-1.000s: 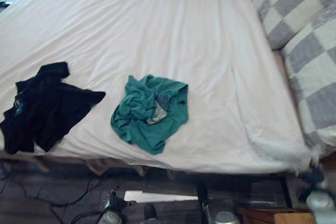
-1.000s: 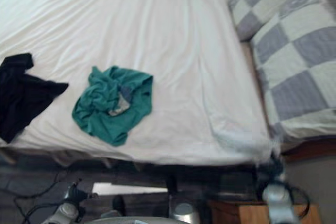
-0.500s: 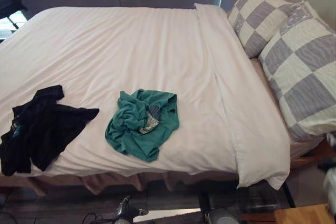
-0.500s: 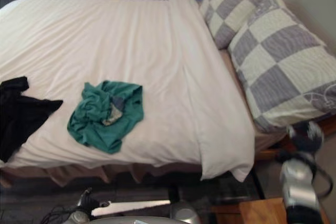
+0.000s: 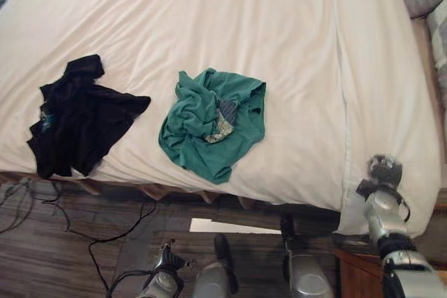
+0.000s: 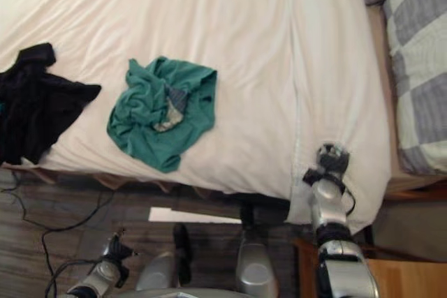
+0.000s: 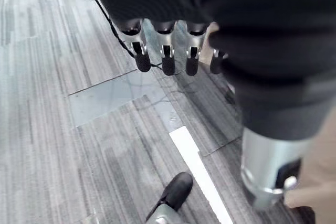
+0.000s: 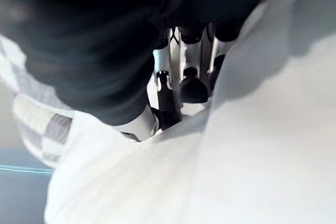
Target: Tidy up the quilt and then pick up the clothes from the bed and put them into the laundry hamper.
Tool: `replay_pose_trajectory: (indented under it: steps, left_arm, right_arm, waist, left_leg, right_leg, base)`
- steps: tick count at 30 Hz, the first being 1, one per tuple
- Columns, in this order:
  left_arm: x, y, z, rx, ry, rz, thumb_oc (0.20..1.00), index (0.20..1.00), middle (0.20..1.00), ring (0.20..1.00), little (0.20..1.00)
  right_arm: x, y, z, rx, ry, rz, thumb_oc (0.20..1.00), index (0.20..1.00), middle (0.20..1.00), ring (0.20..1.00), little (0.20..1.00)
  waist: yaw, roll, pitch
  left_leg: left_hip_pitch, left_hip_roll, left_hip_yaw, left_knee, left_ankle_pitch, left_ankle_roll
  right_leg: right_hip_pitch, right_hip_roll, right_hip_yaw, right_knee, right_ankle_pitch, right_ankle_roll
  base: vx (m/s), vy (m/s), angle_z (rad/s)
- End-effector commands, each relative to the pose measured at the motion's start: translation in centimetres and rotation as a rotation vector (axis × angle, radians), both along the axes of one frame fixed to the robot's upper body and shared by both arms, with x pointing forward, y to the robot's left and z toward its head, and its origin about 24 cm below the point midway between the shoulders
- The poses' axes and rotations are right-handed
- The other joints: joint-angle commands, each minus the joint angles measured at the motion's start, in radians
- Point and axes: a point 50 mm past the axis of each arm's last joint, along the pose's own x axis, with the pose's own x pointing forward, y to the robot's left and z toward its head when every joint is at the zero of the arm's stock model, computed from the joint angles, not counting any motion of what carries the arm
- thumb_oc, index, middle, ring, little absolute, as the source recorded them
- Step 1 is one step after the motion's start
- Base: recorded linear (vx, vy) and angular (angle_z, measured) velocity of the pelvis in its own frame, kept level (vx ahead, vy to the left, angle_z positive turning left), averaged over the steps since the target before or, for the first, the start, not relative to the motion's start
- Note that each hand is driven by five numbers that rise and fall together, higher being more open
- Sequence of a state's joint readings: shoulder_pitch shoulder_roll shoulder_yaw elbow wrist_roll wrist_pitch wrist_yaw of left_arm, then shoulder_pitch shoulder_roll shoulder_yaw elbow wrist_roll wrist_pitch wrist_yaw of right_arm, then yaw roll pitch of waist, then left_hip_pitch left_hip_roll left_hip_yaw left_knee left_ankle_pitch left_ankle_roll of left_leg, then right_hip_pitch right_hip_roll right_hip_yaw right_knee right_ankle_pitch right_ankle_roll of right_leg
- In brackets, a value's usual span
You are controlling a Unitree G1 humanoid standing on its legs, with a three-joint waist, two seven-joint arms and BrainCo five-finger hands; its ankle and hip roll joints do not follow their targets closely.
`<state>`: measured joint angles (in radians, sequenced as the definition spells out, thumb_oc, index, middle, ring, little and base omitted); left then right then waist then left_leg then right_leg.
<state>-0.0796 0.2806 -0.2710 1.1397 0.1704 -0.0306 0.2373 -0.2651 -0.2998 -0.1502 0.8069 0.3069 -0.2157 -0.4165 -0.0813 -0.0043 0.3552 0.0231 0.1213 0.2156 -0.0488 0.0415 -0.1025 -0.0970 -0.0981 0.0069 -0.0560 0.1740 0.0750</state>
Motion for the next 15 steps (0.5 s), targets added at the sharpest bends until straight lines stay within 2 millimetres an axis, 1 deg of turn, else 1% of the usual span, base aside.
replay_pose_trajectory:
  steps: [1, 2, 5, 6, 7, 8, 9, 10, 11, 12, 13, 14, 15]
  left_arm:
    - [-0.1, 0.9, 0.0, 0.07, 0.031, 0.014, 1.0, 1.0, 1.0, 1.0, 1.0]
    - [-0.2, 1.2, 0.0, 0.084, 0.035, 0.007, 1.0, 1.0, 1.0, 1.0, 1.0]
    - [0.2, 1.1, 0.1, 0.09, 0.031, -0.014, 1.0, 1.0, 1.0, 1.0, 1.0]
    - [0.2, 1.1, 0.1, 0.09, 0.031, -0.014, 1.0, 1.0, 1.0, 1.0, 1.0]
    - [1.4, 0.6, 0.5, 0.081, 0.005, -0.029, 1.0, 1.0, 1.0, 1.0, 1.0]
    - [1.4, 0.6, 0.5, 0.081, 0.004, -0.029, 1.0, 1.0, 1.0, 1.0, 1.0]
    - [1.8, 0.6, 0.7, 0.079, -0.007, -0.029, 1.0, 1.0, 1.0, 1.0, 1.0]
    - [2.4, 0.5, 0.8, 0.072, -0.019, -0.037, 1.0, 1.0, 1.0, 1.0, 1.0]
    - [2.4, 0.5, 0.9, 0.072, -0.019, -0.036, 1.0, 1.0, 1.0, 1.0, 1.0]
    - [2.3, 0.5, 0.9, 0.073, -0.02, -0.041, 1.0, 1.0, 1.0, 1.0, 1.0]
    - [2.0, 0.4, 0.7, 0.062, -0.014, -0.034, 1.0, 1.0, 1.0, 1.0, 1.0]
    - [2.0, 0.4, 0.7, 0.063, -0.014, -0.034, 1.0, 1.0, 1.0, 1.0, 1.0]
    - [1.8, 0.3, 0.6, 0.059, -0.012, -0.041, 1.0, 1.0, 1.0, 1.0, 1.0]
  right_arm:
    - [-12.2, 2.4, -10.6, 0.196, 0.584, -0.02, 0.2, 0.2, 0.2, 0.2, 0.2]
    - [-14.3, 3.0, -11.6, 0.212, 0.656, -0.003, 0.2, 0.2, 0.2, 0.2, 0.2]
    - [-19.0, 3.8, -13.3, 0.244, 0.828, 0.018, 0.2, 0.2, 0.2, 0.2, 0.2]
    - [-19.0, 3.8, -13.3, 0.244, 0.828, 0.018, 0.2, 0.2, 0.2, 0.2, 0.2]
    - [-21.7, 4.6, -14.0, 0.269, 0.93, 0.03, 0.2, 0.2, 0.2, 0.2, 0.2]
    - [-21.7, 4.6, -14.0, 0.269, 0.93, 0.03, 0.2, 0.2, 0.2, 0.2, 0.2]
    - [-22.0, 4.9, -14.2, 0.263, 0.951, 0.048, 0.2, 0.2, 0.2, 0.2, 0.2]
    - [-22.3, 5.2, -14.3, 0.248, 0.988, 0.081, 0.2, 0.2, 0.2, 0.2, 0.2]
    - [-22.3, 5.2, -14.3, 0.248, 0.988, 0.082, 0.322, 0.322, 0.322, 0.322, 0.322]
    - [-22.2, 5.2, -14.3, 0.232, 0.993, 0.099, 0.937, 0.937, 0.937, 0.937, 0.937]
    - [-21.7, 5.6, -14.4, 0.214, 1.0, 0.143, 1.0, 1.0, 1.0, 1.0, 1.0]
    - [-21.7, 5.6, -14.4, 0.215, 1.0, 0.143, 1.0, 1.0, 1.0, 1.0, 1.0]
    - [-21.3, 5.7, -14.4, 0.198, 1.004, 0.163, 1.0, 1.0, 1.0, 1.0, 1.0]
  waist:
    - [-0.061, 0.017, -0.009]
    - [-0.071, 0.005, -0.021]
    - [-0.093, -0.024, -0.049]
    - [-0.092, -0.024, -0.049]
    - [-0.112, -0.046, -0.061]
    - [-0.111, -0.046, -0.06]
    - [-0.109, -0.046, -0.061]
    - [-0.106, -0.037, -0.059]
    - [-0.105, -0.036, -0.062]
    - [-0.103, -0.029, -0.063]
    - [-0.084, -0.034, -0.078]
    - [-0.085, -0.035, -0.076]
    - [-0.077, -0.04, -0.082]
  left_leg:
    - [-0.043, 0.01, -0.003, 0.164, -0.15, 0.013]
    - [-0.024, 0.003, 0.009, 0.135, -0.145, 0.018]
    - [0.031, -0.017, 0.03, 0.048, -0.128, 0.03]
    - [0.032, -0.017, 0.031, 0.047, -0.128, 0.03]
    - [0.068, -0.023, 0.039, -0.013, -0.104, 0.035]
    - [0.07, -0.023, 0.04, -0.015, -0.103, 0.035]
    - [0.075, -0.02, 0.042, -0.026, -0.099, 0.038]
    - [0.079, -0.011, 0.051, -0.03, -0.094, 0.047]
    - [0.076, -0.01, 0.052, -0.031, -0.092, 0.046]
    - [0.077, -0.008, 0.055, -0.03, -0.093, 0.05]
    - [0.07, -0.02, 0.063, -0.015, -0.103, 0.051]
    - [0.072, -0.02, 0.061, -0.013, -0.104, 0.051]
    - [0.055, -0.029, 0.058, 0.036, -0.125, 0.051]
  right_leg:
    - [-0.066, -0.077, 0.055, 0.195, -0.203, 0.13]
    - [-0.058, -0.083, 0.06, 0.175, -0.188, 0.139]
    - [-0.047, -0.095, 0.064, 0.159, -0.152, 0.167]
    - [-0.046, -0.095, 0.064, 0.159, -0.152, 0.167]
    - [-0.055, -0.087, 0.078, 0.189, -0.114, 0.187]
    - [-0.055, -0.086, 0.08, 0.19, -0.114, 0.187]
    - [-0.062, -0.074, 0.075, 0.209, -0.129, 0.186]
    - [-0.069, -0.047, 0.022, 0.305, -0.179, 0.163]
    - [-0.072, -0.046, 0.023, 0.304, -0.176, 0.162]
    - [-0.068, -0.021, 0.004, 0.354, -0.208, 0.152]
    - [-0.028, -0.014, -0.044, 0.31, -0.252, 0.121]
    - [-0.023, -0.015, -0.046, 0.308, -0.252, 0.122]
    - [0.025, -0.015, -0.057, 0.242, -0.27, 0.101]
  base:
    - [0.06, 0.17, -0.16]
    - [0.05, 0.154, -0.16]
    - [0.04, 0.155, -0.25]
    - [0.0, 0.154, -0.25]
    - [0.0, 0.097, -0.12]
    - [-0.02, 0.113, -0.07]
    - [-0.09, 0.053, -0.17]
    - [-0.09, 0.05, -0.19]
    - [-0.09, 0.053, -0.35]
    - [0.0, -0.005, -0.28]
    - [0.01, -0.002, -0.24]
    - [0.06, -0.069, -0.19]
    - [0.03, -0.093, -0.26]
